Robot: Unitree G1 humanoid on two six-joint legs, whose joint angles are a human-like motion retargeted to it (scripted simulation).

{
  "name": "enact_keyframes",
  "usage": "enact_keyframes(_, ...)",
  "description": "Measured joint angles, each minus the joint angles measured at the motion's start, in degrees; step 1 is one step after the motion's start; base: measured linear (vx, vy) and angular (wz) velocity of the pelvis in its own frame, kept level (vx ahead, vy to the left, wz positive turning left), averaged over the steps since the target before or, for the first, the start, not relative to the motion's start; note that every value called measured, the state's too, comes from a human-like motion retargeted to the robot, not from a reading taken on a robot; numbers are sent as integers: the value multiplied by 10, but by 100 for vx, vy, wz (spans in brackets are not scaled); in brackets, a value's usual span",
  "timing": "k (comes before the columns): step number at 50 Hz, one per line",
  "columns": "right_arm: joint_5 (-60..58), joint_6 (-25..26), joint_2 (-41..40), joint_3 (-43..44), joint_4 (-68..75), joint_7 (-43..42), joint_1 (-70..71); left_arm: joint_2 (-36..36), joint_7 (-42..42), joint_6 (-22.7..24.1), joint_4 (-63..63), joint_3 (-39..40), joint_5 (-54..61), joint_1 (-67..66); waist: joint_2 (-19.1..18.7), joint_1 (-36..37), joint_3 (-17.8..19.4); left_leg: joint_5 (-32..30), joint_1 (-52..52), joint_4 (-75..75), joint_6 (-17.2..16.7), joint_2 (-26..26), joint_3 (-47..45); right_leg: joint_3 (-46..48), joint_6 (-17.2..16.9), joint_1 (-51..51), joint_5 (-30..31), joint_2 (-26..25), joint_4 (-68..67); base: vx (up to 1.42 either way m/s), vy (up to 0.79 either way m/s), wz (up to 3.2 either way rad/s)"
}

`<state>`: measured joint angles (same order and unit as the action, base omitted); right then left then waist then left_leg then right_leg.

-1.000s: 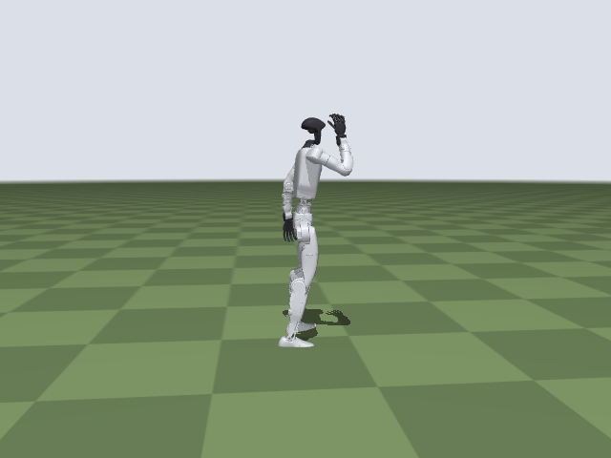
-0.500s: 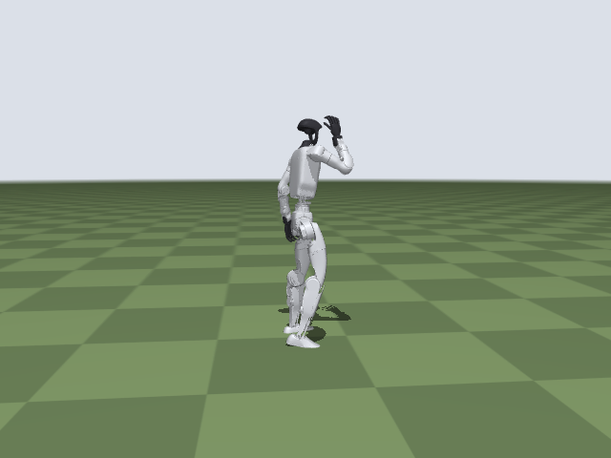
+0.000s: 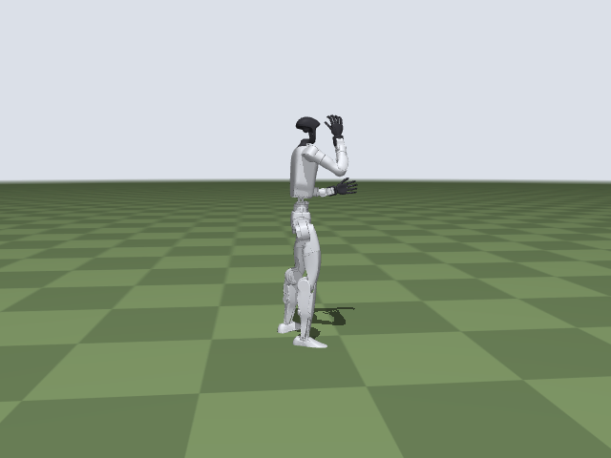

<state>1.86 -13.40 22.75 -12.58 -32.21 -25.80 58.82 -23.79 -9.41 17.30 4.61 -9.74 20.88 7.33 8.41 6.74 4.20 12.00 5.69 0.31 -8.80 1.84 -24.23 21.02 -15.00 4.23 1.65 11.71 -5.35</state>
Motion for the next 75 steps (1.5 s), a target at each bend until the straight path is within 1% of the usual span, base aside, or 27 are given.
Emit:
enact_keyframes(8, 15, -1, 32, 9, -34, 13, -59, 11, -19, 21, -160, -53, 0, 132, -23, -44, -19, 6, 10, 10, 4, 7, -21, -17, 0, -9, -16, -11, 9, 10, -10, -24)
enact_keyframes(13, 37, -27, 87, 33, -59, 8, -202, 30, -62, 44, -255, -103, -60, 251, -38, -62, -26, 6, 9, 15, -6, 22, -32, -18, 0, -14, -15, -30, 27, 8, -14, -16)
enact_keyframes(18, 70, -15, 140, 56, -3, 19, -378, 78, -96, 21, -296, -154, -128, 411, -52, -83, -27, 3, 11, 16, -20, 33, -35, -15, 0, -18, -17, -42, 31, 7, -11, 0)
enact_keyframes(22, 223, 11, 146, 51, 132, 63, -457, 130, -114, -16, -293, -193, -133, 525, -60, -102, -22, 3, 18, 15, -25, 32, -31, -11, 0, -24, -26, -37, 21, 8, -3, 13)
enact_keyframes(25, 426, 23, 121, 50, 271, 92, -455, 165, -128, -36, -283, -217, -113, 584, -65, -112, -17, 3, 23, 16, -25, 31, -30, -10, 3, -28, -34, -33, 13, 6, -3, 5)
enact_keyframes(28, 618, 17, 85, 77, 417, 84, -405, 192, -143, -48, -276, -230, -84, 614, -70, -114, -14, 1, 24, 23, -25, 36, -36, -14, 10, -28, -37, -36, 10, 3, -8, -13)
enact_keyframes(30, 688, 12, 71, 110, 510, 64, -353, 209, -149, -54, -273, -234, -72, 622, -72, -113, -13, 0, 23, 30, -22, 38, -41, -19, 12, -28, -38, -37, 9, 1, -8, -18)
enact_keyframes(32, 691, 16, 74, 145, 599, 36, -292, 226, -150, -59, -271, -234, -70, 622, -72, -108, -12, -1, 20, 42, -17, 39, -45, -24, 11, -28, -37, -35, 10, 1, -8, -18)
enact_keyframes(36, 595, 57, 116, 184, 750, -15, -169, 258, -138, -68, -264, -236, -79, 616, -67, -92, -9, -4, 8, 79, -4, 38, -47, -34, 5, -31, -36, -27, 12, 0, -7, -13)
enact_keyframes(41, 379, 127, 177, 135, 819, -8, -58, 286, -98, -72, -254, -242, -106, 607, -61, -70, -4, -2, -19, 127, 7, 31, -27, -40, 0, -37, -37, -13, 13, 0, -1, -1)
enact_keyframes(45, 89, 152, 211, 97, 745, 30, -25, 291, -53, -51, -246, -240, -146, 594, -62, -62, -4, 2, -36, 127, 4, 20, 1, -37, 0, -44, -41, -7, 11, 0, 0, 0)
enact_keyframes(48, -182, 158, 238, 113, 680, 51, -31, 289, -28, -17, -237, -232, -190, 583, -66, -60, -6, -1, -37, 95, -6, 12, 21, -33, 2, -50, -46, -8, 9, 0, 0, 0)
enact_keyframes(50, -379, 193, 266, 125, 671, 65, -42, 288, -21, -4, -231, -227, -220, 579, -68, -58, -9, -6, -35, 68, -13, 9, 31, -30, 4, -54, -50, -11, 7, 0, 0, 0)
enact_keyframes(52, -474, 233, 290, 125, 693, 87, -54, 288, -15, -7, -225, -225, -235, 578, -70, -56, -11, -13, -30, 45, -18, 9, 38, -27, 8, -58, -53, -16, 5, 3, 5, 9)
enact_keyframes(55, -444, 266, 311, 95, 759, 161, -60, 293, 13, -37, -223, -228, -229, 579, -69, -52, -13, -22, -22, 21, -20, 11, 43, -25, 16, -63, -56, -22, 3, 3, 5, 3)
enact_keyframes(58, -356, 261, 317, 57, 817, 243, -44, 294, 42, -61, -231, -224, -219, 581, -70, -50, -15, -26, -14, 11, -21, 14, 41, -26, 20, -67, -57, -27, 2, 0, 0, 0)
enact_keyframes(60, -309, 248, 312, 58, 812, 262, -38, 292, 51, -65, -237, -220, -217, 580, -70, -51, -18, -26, -10, 10, -20, 16, 36, -28, 20, -68, -57, -28, 2, 0, 0, 0)
enact_keyframes(62, -159, 212, 281, 111, 736, 233, -40, 286, 47, -62, -246, -212, -202, 583, -70, -55, -17, -23, -6, 12, -18, 17, 31, -32, 20, -69, -57, -29, 3, 2, 4, -21)
enact_keyframes(63, -18, 175, 248, 154, 670, 212, -46, 283, 44, -60, -249, -210, -187, 585, -70, -57, -16, -21, -4, 13, -16, 17, 28, -34, 21, -70, -57, -29, 3, 2, 3, -24)
enact_keyframes(65, 252, 137, 174, 220, 522, 303, -61, 284, 92, -79, -256, -211, -165, 582, -65, -60, -13, -18, 0, 17, -11, 17, 23, -39, 22, -71, -56, -29, 4, 2, 3, -29)
enact_keyframes(67, 307, 217, 123, 250, 406, 533, -67, 298, 206, -120, -264, -210, -175, 568, -60, -61, -12, -14, 4, 18, -4, 16, 16, -46, 24, -71, -55, -29, 3, 1, 3, -32)
enact_keyframes(68, 308, 239, 108, 256, 369, 569, -67, 302, 222, -133, -266, -211, -173, 563, -58, -61, -13, -13, 6, 18, -3, 16, 12, -49, 24, -71, -55, -29, 3, 2, 4, -30)
enact_keyframes(70, 267, 256, 103, 259, 327, 553, -73, 304, 214, -146, -267, -213, -169, 556, -52, -61, -17, -10, 9, 16, -2, 16, 6, -54, 22, -70, -53, -29, 3, 2, 4, -27)
enact_keyframes(72, -114, 259, 178, 229, 376, 352, -87, 291, 117, -111, -255, -216, -198, 565, -43, -57, -21, -9, 11, 12, -6, 15, 0, -59, 15, -66, -53, -29, 0, 2, 5, -25)
enact_keyframes(73, -370, 295, 238, 196, 453, 234, -89, 285, 55, -81, -243, -217, -222, 570, -39, -54, -24, -8, 12, 10, -11, 15, -4, -62, 10, -63, -53, -29, -1, 2, 4, -22)
enact_keyframes(74, -460, 315, 264, 175, 498, 188, -87, 284, 33, -69, -236, -219, -229, 572, -37, -53, -26, -8, 13, 9, -13, 15, -6, -63, 8, -62, -52, -29, -1, 2, 4, -18)
enact_keyframes(75, -466, 328, 272, 160, 528, 178, -84, 285, 31, -67, -232, -221, -228, 571, -36, -53, -28, -7, 13, 9, -13, 16, -8, -65, 7, -62, -51, -30, -1, 1, 3, -20)
